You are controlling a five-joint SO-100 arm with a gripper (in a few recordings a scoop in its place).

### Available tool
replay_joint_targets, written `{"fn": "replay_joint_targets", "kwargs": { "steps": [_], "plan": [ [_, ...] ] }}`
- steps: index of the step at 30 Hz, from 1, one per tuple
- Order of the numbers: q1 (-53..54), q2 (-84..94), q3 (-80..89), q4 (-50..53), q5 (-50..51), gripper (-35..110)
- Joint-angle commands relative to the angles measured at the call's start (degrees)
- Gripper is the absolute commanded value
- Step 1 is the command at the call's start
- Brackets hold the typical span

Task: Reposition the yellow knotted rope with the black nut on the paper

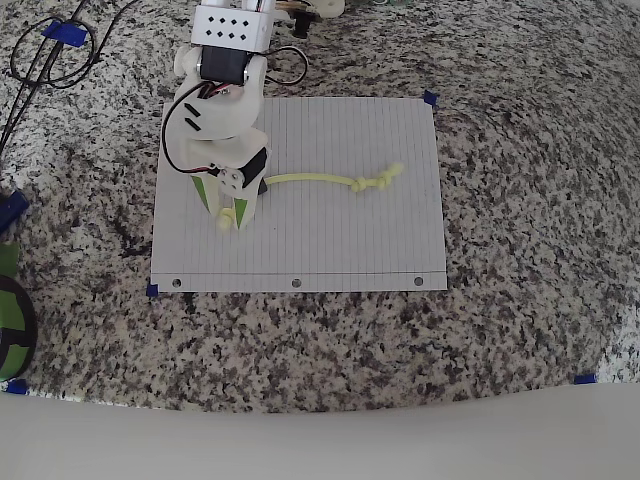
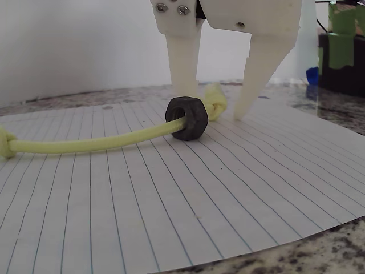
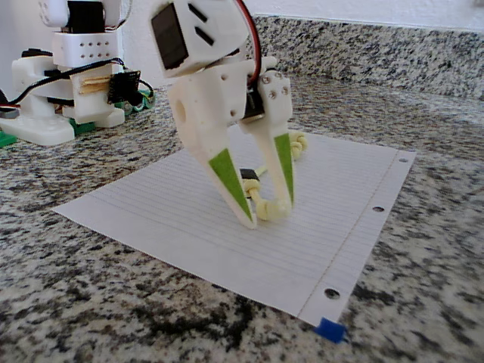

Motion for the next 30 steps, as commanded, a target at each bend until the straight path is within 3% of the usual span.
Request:
{"fn": "replay_joint_targets", "kwargs": {
  "steps": [1,12,14,21,30],
  "plan": [
    [-0.26,-0.09,-1.67,0.79,0.18,38],
    [0.53,-1.14,-1.67,2.55,0.18,33],
    [0.53,-1.14,-1.67,2.72,0.09,21],
    [0.62,-1.05,-1.67,2.90,-0.44,1],
    [1.58,1.93,-1.58,2.81,-3.78,0]
  ]
}}
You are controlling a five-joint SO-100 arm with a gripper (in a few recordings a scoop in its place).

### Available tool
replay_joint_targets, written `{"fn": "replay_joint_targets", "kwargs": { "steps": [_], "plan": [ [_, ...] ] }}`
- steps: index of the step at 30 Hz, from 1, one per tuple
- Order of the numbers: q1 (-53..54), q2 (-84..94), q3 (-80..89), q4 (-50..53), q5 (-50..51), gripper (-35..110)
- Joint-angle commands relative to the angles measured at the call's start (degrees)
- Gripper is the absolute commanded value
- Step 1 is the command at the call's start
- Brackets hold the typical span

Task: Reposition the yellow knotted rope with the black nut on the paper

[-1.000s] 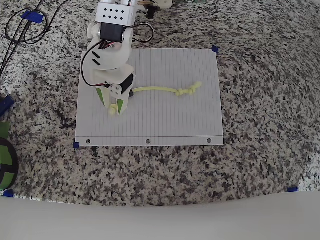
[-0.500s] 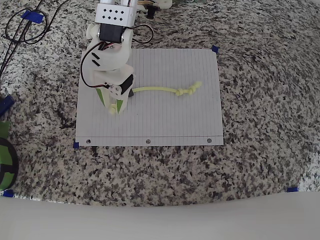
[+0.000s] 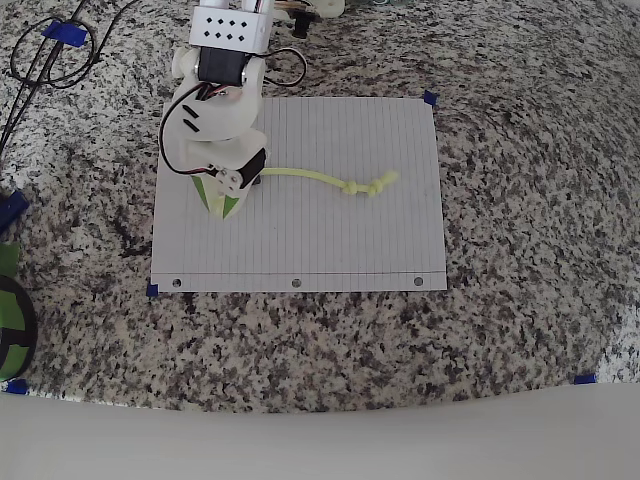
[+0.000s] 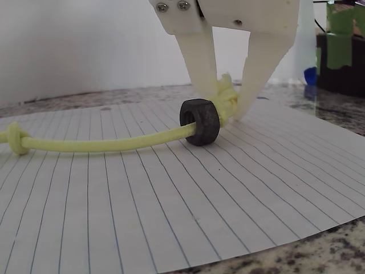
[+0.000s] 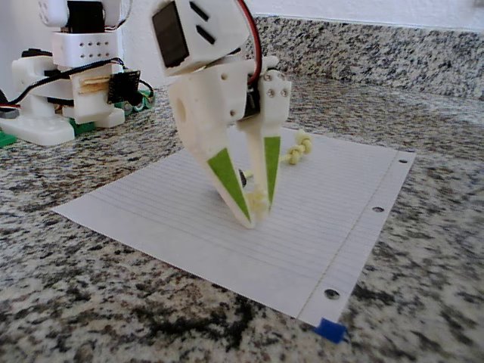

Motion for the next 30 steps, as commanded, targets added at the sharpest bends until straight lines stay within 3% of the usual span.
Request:
{"fn": "replay_joint_targets", "kwargs": {
  "steps": [1,19,30],
  "plan": [
    [1.32,3.34,-0.35,0.18,-3.25,0],
    [11.43,25.22,0.97,0.53,-32.08,0],
    [26.81,45.35,12.13,-2.72,-39.81,0]
  ]
}}
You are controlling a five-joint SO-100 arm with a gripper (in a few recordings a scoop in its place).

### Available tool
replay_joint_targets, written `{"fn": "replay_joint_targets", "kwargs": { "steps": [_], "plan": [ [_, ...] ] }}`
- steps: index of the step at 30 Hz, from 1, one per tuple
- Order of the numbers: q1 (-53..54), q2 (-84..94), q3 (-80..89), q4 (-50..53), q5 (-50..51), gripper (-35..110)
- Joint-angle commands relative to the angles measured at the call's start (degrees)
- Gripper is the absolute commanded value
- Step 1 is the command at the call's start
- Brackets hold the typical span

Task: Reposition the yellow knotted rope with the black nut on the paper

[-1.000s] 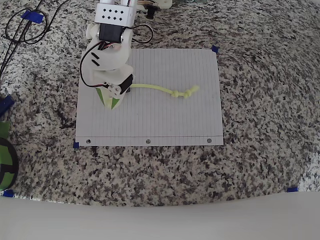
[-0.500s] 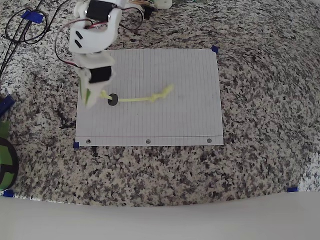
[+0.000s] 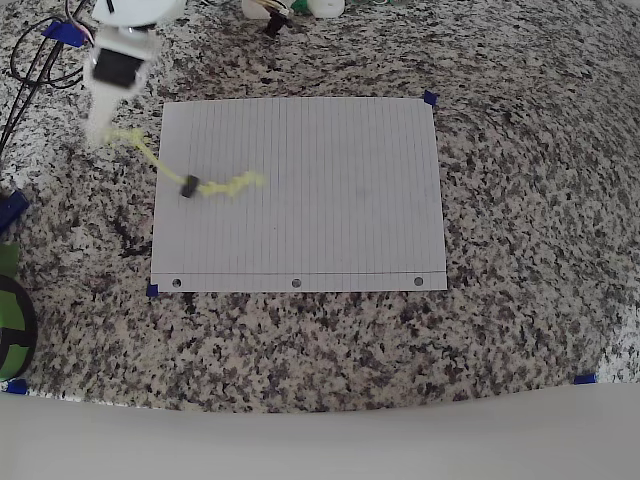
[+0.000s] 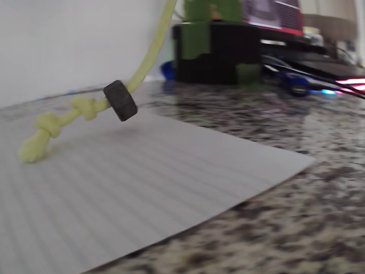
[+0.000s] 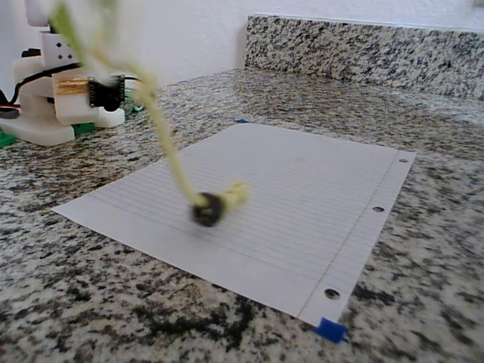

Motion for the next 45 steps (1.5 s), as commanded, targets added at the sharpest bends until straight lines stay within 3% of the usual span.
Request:
{"fn": "replay_joint_targets", "kwargs": {
  "steps": [1,12,19,27,36,45],
  "plan": [
    [4.57,9.84,2.99,-2.29,-2.11,0],
    [16.08,28.30,9.76,-1.23,-7.73,0],
    [9.84,36.91,21.88,-1.93,-5.36,0],
    [-3.34,43.51,24.43,1.76,-3.78,0],
    [-23.12,50.27,30.50,1.58,21.45,0],
    [-33.31,54.76,38.85,1.14,50.01,0]
  ]
}}
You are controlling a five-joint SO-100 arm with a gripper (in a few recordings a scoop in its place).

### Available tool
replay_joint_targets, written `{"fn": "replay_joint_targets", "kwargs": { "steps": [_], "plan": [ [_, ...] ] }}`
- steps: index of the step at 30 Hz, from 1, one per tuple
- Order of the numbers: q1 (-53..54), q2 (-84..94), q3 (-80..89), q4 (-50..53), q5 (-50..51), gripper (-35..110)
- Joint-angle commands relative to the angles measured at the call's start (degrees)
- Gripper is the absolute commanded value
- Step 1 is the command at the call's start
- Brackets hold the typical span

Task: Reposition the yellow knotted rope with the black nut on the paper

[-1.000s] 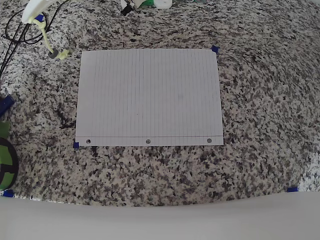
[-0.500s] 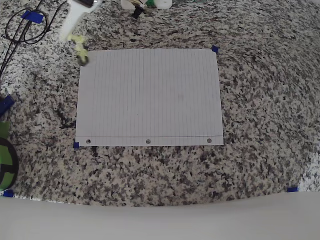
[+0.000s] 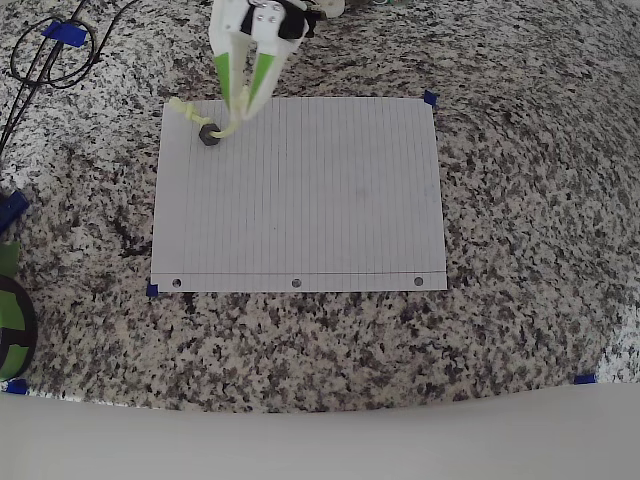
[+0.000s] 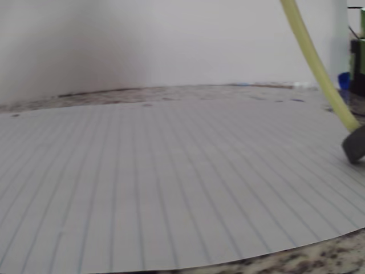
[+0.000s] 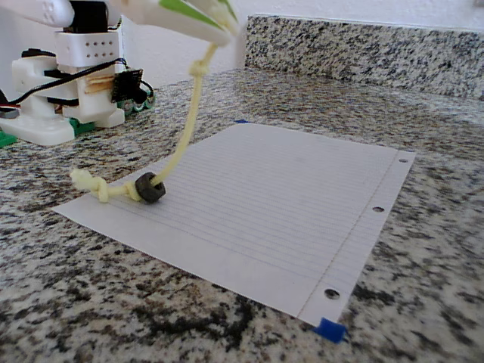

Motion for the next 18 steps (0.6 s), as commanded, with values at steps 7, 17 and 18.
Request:
{"fn": "replay_joint_targets", "kwargs": {
  "steps": [7,17,18],
  "plan": [
    [-8.96,5.36,6.24,0.35,22.32,0],
    [-15.38,8.44,12.57,-2.20,35.86,0],
    [-15.91,7.91,12.57,-2.72,36.04,0]
  ]
}}
